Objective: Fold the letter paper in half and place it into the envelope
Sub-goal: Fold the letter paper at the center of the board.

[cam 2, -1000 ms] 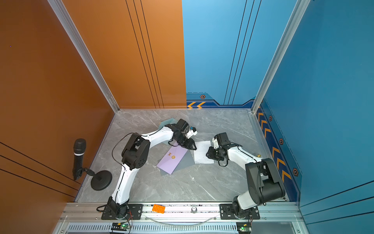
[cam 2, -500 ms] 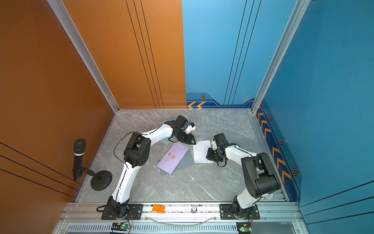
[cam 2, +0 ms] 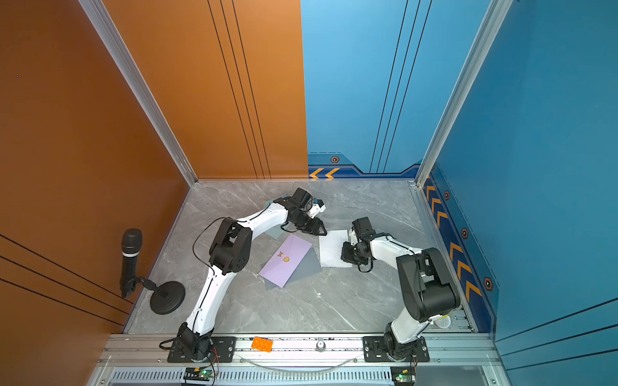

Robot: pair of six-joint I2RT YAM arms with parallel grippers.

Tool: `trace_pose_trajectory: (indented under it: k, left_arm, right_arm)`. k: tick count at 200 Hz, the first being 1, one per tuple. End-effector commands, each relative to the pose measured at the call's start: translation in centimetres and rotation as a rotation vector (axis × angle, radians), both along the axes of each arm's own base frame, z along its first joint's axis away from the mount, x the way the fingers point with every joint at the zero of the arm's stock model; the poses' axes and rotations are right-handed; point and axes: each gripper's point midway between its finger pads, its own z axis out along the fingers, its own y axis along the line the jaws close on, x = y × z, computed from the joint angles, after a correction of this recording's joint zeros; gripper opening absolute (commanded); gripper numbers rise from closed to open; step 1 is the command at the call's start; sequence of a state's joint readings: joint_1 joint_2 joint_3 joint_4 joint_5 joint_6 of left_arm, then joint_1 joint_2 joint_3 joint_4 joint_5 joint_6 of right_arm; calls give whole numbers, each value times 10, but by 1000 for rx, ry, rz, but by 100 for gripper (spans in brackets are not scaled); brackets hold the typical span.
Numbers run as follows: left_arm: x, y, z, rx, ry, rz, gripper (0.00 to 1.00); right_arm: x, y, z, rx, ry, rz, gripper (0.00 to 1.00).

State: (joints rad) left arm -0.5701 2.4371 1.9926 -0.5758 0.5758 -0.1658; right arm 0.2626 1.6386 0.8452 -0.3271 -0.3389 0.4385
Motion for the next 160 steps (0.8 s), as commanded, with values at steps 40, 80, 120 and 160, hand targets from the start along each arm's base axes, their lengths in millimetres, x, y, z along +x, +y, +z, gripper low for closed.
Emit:
trace_pose_trajectory:
  k: [40,80,120,160]
  left_arm:
    - [-48,-9,-51,36,184,-84,50]
    - [-51,-11,-39,2,186,-100,51]
    - [-52,-12,-23,-29,166,-109,47]
    - [-48,-11,-6,-51,103,-95,30]
  right_arm:
    - [-20,-19,-27,-94,118,-29,26]
    - [-20,-20,-27,-97,118,-30,25]
    - [-20,-19,-27,-97,117,-33,25]
    - [-20,-20,-27,-97,118,-37,25]
